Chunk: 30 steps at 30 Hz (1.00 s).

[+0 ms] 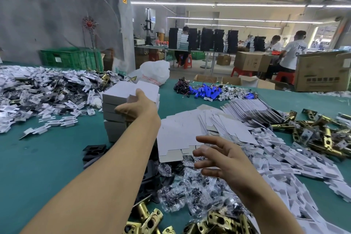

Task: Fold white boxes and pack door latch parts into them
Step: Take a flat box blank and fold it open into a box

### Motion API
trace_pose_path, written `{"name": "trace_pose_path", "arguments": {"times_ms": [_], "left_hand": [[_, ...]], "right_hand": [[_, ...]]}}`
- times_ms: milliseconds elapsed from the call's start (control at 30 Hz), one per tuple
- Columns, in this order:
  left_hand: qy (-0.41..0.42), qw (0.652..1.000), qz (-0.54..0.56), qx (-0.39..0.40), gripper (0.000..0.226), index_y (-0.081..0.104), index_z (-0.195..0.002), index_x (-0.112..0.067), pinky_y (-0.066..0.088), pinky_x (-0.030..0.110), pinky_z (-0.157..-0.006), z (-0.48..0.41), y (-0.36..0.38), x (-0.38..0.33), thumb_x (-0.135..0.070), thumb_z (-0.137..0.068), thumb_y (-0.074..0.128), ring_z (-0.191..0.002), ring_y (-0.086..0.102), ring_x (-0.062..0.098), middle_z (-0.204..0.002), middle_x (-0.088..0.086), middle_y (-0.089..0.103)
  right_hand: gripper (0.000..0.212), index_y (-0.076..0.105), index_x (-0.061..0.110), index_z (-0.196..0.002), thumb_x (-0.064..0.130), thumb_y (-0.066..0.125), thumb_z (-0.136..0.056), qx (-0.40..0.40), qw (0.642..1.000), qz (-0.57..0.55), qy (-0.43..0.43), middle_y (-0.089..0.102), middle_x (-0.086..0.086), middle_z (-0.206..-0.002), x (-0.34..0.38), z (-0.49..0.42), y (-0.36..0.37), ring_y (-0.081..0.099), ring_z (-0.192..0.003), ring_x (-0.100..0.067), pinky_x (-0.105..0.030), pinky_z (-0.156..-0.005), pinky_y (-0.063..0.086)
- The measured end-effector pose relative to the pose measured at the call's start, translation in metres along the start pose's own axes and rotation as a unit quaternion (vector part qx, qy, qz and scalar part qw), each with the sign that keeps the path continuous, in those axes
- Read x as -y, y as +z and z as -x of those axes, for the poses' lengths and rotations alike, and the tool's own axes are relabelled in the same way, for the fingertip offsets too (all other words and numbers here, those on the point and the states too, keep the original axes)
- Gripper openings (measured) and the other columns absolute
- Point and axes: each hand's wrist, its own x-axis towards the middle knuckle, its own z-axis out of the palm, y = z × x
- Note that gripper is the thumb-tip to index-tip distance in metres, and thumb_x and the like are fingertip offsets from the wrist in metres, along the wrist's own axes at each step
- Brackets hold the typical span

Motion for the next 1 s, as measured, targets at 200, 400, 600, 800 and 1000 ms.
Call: {"name": "trace_pose_path", "arguments": {"times_ms": [200, 400, 600, 800, 1000], "left_hand": [[-0.021, 0.999, 0.038, -0.023, 0.056, 0.03, -0.129, -0.017, 0.06, 0.033, -0.07, -0.007, -0.004, -0.001, -0.043, -0.094, 0.064, -0.109, 0.066, 0.03, -0.13, 0.017, 0.058], [-0.018, 0.995, 0.094, -0.026, 0.045, 0.026, -0.111, -0.021, 0.048, 0.017, -0.041, -0.003, -0.006, -0.006, -0.026, -0.096, 0.068, -0.057, 0.057, 0.013, -0.128, 0.016, 0.054], [0.002, 0.993, 0.115, 0.011, 0.05, 0.033, -0.106, -0.022, 0.053, 0.018, -0.048, 0.003, -0.017, 0.003, -0.018, -0.086, 0.079, -0.094, 0.065, 0.026, -0.13, 0.019, 0.051], [0.029, 0.993, 0.112, 0.004, 0.054, 0.034, -0.106, -0.021, 0.054, 0.019, -0.047, 0.009, -0.02, 0.009, -0.02, -0.083, 0.083, -0.09, 0.064, 0.026, -0.13, 0.015, 0.045], [0.03, 0.993, 0.108, 0.022, 0.056, 0.033, -0.1, -0.022, 0.052, 0.017, -0.049, 0.015, -0.027, 0.021, -0.032, -0.08, 0.085, -0.075, 0.069, 0.024, -0.115, 0.008, 0.049]], "right_hand": [[0.023, 0.068, 0.027, -0.114, 0.023, 0.066, -0.092, 0.004, 1.0, 0.001, 0.0, 0.076, -0.005, -0.098, -0.001, 0.0, 0.0, 0.073, -0.08, -0.02, -0.025, -0.07, 0.056], [0.023, 0.068, 0.027, -0.115, 0.024, 0.065, -0.092, 0.004, 1.0, 0.01, 0.006, 0.076, -0.006, -0.098, -0.004, -0.001, 0.0, 0.073, -0.081, -0.021, -0.024, -0.069, 0.055], [0.022, 0.068, 0.026, -0.113, 0.024, 0.066, -0.091, 0.001, 1.0, 0.014, 0.011, 0.076, -0.005, -0.098, -0.005, -0.001, 0.001, 0.073, -0.08, -0.02, -0.024, -0.069, 0.056], [0.019, 0.068, 0.027, -0.111, 0.024, 0.066, -0.092, 0.001, 1.0, 0.018, 0.013, 0.076, -0.004, -0.097, -0.007, -0.002, 0.001, 0.072, -0.08, -0.019, -0.03, -0.074, 0.057], [0.019, 0.068, 0.027, -0.111, 0.024, 0.065, -0.092, 0.003, 1.0, 0.021, 0.013, 0.076, -0.004, -0.096, -0.008, -0.003, 0.001, 0.072, -0.08, -0.019, -0.029, -0.073, 0.057]]}}
